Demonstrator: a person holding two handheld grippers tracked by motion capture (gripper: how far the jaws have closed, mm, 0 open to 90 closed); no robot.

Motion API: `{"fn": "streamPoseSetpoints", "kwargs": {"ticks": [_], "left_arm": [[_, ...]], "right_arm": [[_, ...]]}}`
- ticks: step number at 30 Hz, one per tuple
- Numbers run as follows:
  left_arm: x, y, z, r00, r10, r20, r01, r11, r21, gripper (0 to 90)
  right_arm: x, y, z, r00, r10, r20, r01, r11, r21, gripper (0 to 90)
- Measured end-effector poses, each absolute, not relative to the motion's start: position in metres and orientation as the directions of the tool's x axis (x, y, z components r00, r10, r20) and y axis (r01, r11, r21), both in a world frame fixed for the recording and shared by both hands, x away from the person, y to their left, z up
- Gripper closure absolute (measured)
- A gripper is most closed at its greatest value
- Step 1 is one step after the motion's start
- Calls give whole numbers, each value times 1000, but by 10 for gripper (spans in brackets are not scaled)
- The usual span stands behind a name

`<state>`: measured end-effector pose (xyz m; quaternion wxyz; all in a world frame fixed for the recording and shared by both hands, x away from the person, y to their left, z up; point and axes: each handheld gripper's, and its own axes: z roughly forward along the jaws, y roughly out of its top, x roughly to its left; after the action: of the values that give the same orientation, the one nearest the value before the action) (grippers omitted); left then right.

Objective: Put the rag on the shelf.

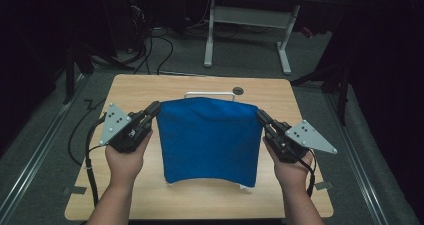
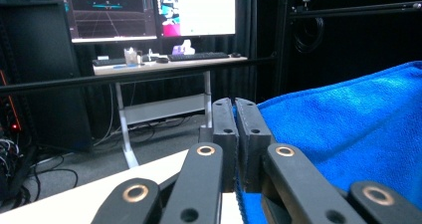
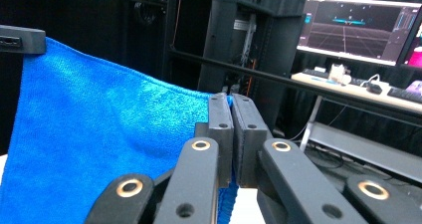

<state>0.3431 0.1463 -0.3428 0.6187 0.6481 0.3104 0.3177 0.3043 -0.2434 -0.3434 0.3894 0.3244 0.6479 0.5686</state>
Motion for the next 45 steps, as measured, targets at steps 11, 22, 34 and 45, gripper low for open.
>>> {"fn": "streamPoseSetpoints", "kwargs": {"ticks": [11,22,34,45], "left_arm": [[355,148,-335,595,803,31,2,-40,999,883],[375,140,-333,590,806,43,9,-60,998,884],[412,143,-317,542,838,67,18,-91,996,884],[449,136,-303,514,850,117,23,-150,988,884]], "right_arm": [[313,-247,-335,-471,871,-136,-29,138,990,885],[333,-248,-337,-457,882,-111,-15,117,993,886],[363,-250,-316,-445,891,-87,-7,94,996,886],[402,-250,-310,-420,904,-80,30,102,994,887]]}}
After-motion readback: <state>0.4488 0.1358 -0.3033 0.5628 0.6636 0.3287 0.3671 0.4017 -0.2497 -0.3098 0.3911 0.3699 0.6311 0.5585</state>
